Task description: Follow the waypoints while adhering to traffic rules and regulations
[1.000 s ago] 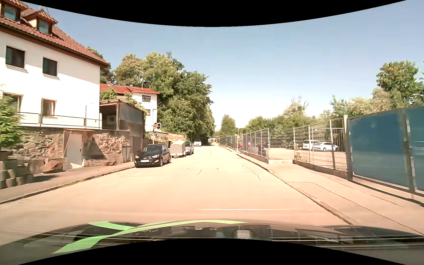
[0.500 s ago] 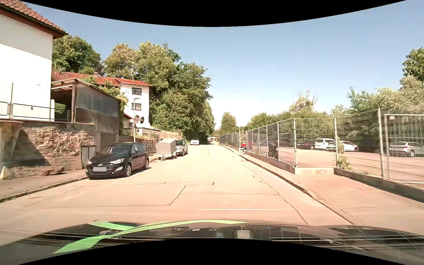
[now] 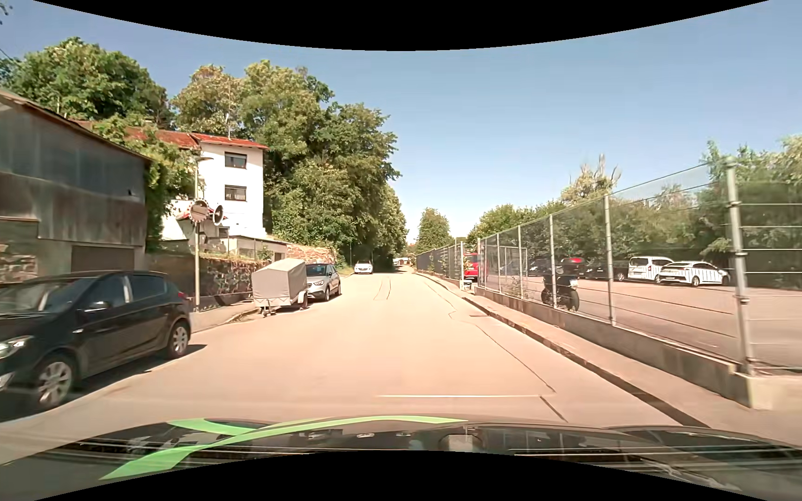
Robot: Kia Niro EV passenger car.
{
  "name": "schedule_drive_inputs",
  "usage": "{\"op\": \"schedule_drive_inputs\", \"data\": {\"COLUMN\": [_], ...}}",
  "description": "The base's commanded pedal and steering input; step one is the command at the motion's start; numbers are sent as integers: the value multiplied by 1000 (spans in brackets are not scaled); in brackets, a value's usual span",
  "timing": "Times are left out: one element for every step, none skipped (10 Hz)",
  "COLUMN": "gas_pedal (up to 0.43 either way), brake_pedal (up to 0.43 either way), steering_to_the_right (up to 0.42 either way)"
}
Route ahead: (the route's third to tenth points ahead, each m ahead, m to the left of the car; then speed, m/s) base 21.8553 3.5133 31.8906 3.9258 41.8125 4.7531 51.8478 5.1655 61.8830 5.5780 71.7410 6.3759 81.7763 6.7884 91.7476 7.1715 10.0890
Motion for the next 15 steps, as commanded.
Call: {"op": "schedule_drive_inputs", "data": {"gas_pedal": [110,157,157,150,150,150,150,150,150,150,150,150,150,150,150], "brake_pedal": [0,0,0,0,0,0,0,0,0,0,0,0,0,0,0], "steering_to_the_right": [-11,-13,-15,-15,-15,-15,-15,-15,-19,-23,-25,-25,-23,-20,-16]}}
